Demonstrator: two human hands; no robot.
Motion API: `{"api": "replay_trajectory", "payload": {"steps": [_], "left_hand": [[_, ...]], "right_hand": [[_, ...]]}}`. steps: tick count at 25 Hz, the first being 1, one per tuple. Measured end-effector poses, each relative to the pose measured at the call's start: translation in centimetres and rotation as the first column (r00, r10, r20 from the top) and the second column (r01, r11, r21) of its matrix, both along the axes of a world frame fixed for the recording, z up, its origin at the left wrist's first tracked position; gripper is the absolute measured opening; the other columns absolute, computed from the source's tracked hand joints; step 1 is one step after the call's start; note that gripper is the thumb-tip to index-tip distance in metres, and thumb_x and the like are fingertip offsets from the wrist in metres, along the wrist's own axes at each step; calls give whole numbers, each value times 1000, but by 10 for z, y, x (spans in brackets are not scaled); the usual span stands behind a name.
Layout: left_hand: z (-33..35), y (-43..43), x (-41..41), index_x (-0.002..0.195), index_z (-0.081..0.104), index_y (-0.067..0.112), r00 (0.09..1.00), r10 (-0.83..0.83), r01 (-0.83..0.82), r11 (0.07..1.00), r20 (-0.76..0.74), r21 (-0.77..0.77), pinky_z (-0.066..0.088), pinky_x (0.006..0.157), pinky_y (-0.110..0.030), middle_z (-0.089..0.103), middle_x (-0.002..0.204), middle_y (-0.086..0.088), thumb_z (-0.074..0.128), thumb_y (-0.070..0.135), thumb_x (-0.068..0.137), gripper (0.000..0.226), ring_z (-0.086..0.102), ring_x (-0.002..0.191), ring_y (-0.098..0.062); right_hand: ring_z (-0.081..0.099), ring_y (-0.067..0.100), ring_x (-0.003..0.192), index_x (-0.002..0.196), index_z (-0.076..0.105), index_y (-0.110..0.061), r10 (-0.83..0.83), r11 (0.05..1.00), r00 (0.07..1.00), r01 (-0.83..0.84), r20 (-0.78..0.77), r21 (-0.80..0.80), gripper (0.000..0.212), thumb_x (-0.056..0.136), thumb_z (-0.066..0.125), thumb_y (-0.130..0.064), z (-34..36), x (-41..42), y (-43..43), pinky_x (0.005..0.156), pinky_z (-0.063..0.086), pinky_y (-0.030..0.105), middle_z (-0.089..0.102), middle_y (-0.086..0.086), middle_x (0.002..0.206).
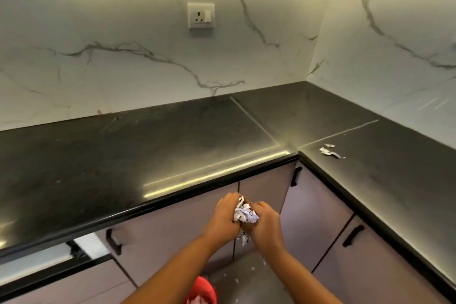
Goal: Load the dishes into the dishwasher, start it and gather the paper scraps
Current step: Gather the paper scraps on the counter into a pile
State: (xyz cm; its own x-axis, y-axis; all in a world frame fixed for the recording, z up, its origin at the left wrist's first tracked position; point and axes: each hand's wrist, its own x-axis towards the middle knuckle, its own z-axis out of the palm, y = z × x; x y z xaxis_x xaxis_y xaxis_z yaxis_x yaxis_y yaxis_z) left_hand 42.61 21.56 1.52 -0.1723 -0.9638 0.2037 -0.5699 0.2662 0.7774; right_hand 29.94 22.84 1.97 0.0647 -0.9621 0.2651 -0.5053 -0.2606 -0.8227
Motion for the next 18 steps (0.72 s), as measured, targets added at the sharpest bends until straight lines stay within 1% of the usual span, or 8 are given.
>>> {"api": "replay_trajectory", "payload": {"steps": [2, 5, 9, 11, 12, 14, 16, 18], "left_hand": [[-16, 9, 41, 87, 55, 1, 1000, 27, -27, 997, 8, 73, 39, 69, -39, 52, 85, -7, 44, 9, 64, 26, 49, 81, -25], [-38, 23, 103, 92, 55, 2, 998, 56, -59, 978, 19, 202, 40, 72, -40, 52, 89, -7, 43, 11, 65, 31, 49, 85, -25], [-73, 29, 158, 90, 53, 7, 997, 73, -68, 934, -1, 350, 44, 72, -42, 51, 88, -5, 46, 8, 69, 22, 50, 84, -21], [-90, 28, 170, 89, 53, 9, 999, 44, -39, 909, -2, 416, 45, 72, -37, 52, 89, -4, 48, 3, 73, 19, 51, 84, -18], [-98, 27, 172, 88, 52, 10, 999, 34, -25, 894, -11, 447, 45, 70, -35, 53, 88, -4, 48, 3, 74, 16, 51, 83, -17], [-120, 24, 173, 86, 52, 11, 999, 31, -8, 856, -34, 517, 46, 69, -28, 55, 85, -5, 52, 3, 80, 10, 53, 81, -15], [-147, 21, 171, 96, 55, 10, 997, 59, -20, 827, -51, 562, 47, 73, -21, 57, 91, -7, 54, 4, 84, 13, 56, 86, -14], [-179, 17, 169, 109, 55, 17, 996, 82, -43, 783, -35, 620, 48, 85, -18, 59, 103, 1, 56, 10, 85, 25, 57, 97, -11]], "right_hand": [[50, 3, 55, 53, 51, -32, 20, 996, 1000, -22, 19, 87, 38, 70, 67, -3, -14, 40, 7, 49, 36, 11, 50, -3, 64], [52, -4, 59, 51, 49, -35, 61, 980, 998, -64, 20, 191, 47, 68, 69, 4, -34, 100, 19, 48, 35, 9, 46, -6, 64], [54, -10, 64, 65, 65, -20, 50, 946, 999, -50, 7, 322, 26, 67, 72, 5, -63, 157, 22, 50, 34, 4, 46, -13, 64], [55, -10, 65, 75, 67, -24, 4, 928, 1000, -9, 15, 373, 32, 64, 72, 6, -81, 170, 26, 52, 35, 3, 47, -14, 65], [55, -11, 67, 71, 69, -22, -10, 917, 1000, 1, 19, 399, 31, 63, 70, 8, -90, 174, 26, 53, 35, 3, 48, -13, 66], [54, -14, 70, 79, 74, -14, -16, 892, 1000, 18, -7, 452, 29, 63, 68, 10, -112, 177, 24, 56, 35, 1, 49, -14, 69], [54, -10, 68, 91, 73, -11, 6, 874, 999, 14, -39, 485, 34, 65, 67, 10, -136, 174, 20, 60, 34, -2, 49, -18, 76], [52, -5, 75, 100, 72, -10, 30, 855, 998, 5, -59, 518, 38, 67, 67, 9, -170, 170, 13, 66, 33, -5, 51, -17, 86]]}}
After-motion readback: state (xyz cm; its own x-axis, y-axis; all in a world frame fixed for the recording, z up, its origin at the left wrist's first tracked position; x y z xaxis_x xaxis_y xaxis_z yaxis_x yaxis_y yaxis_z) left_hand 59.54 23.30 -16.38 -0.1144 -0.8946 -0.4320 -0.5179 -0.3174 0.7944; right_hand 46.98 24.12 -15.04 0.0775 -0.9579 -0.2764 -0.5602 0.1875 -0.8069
